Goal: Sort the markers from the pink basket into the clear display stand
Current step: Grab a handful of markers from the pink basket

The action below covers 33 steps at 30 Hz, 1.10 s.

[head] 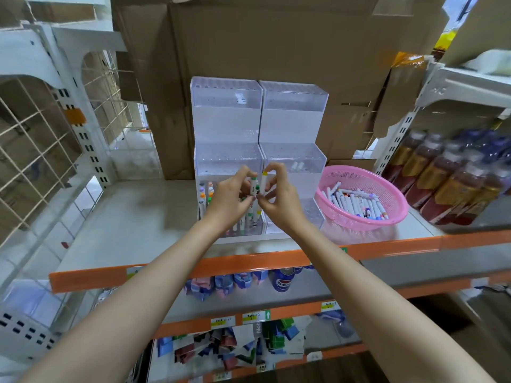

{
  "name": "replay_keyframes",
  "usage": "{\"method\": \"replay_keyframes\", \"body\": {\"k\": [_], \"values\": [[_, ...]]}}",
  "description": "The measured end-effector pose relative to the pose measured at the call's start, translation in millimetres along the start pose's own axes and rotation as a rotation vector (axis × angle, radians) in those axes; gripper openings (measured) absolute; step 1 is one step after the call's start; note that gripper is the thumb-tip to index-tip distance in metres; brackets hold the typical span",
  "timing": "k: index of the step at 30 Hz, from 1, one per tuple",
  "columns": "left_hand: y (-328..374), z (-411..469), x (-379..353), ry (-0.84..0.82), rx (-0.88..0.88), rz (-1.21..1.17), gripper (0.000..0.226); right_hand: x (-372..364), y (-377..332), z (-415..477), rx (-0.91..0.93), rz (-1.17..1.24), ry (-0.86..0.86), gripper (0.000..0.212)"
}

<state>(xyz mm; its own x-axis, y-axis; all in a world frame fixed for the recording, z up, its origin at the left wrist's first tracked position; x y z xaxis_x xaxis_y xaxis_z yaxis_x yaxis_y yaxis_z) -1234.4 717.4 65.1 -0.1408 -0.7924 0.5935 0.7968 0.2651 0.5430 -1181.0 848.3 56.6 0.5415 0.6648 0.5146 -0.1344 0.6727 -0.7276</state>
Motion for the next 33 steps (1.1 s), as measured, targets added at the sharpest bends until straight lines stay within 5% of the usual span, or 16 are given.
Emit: {"method": "replay_keyframes", "body": {"k": [17, 33], "values": [[-7, 1, 3, -0.038, -0.035, 0.128, 0.015, 0, 0, -3, 0.022, 0.001, 0.003, 0.038], [-5, -9, 0, -0.101, -0.112, 0.255, 0.02, 1, -2, -9, -0.011, -0.074, -0.031, 0.04]]}}
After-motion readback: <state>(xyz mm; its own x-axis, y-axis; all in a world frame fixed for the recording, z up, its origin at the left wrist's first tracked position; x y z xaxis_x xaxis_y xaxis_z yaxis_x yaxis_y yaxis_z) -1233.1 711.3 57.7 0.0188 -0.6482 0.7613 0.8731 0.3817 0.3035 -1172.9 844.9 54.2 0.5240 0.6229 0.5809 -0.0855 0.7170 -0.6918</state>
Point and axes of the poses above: each hand's wrist, its own z-axis towards the middle knuckle, its own x-axis out of the back of the hand, y = z × x, the point moved 2 cm from there along z, towards the middle knuckle, and after that the axes turned 6 degrees about -x, right-handed, at the moved point
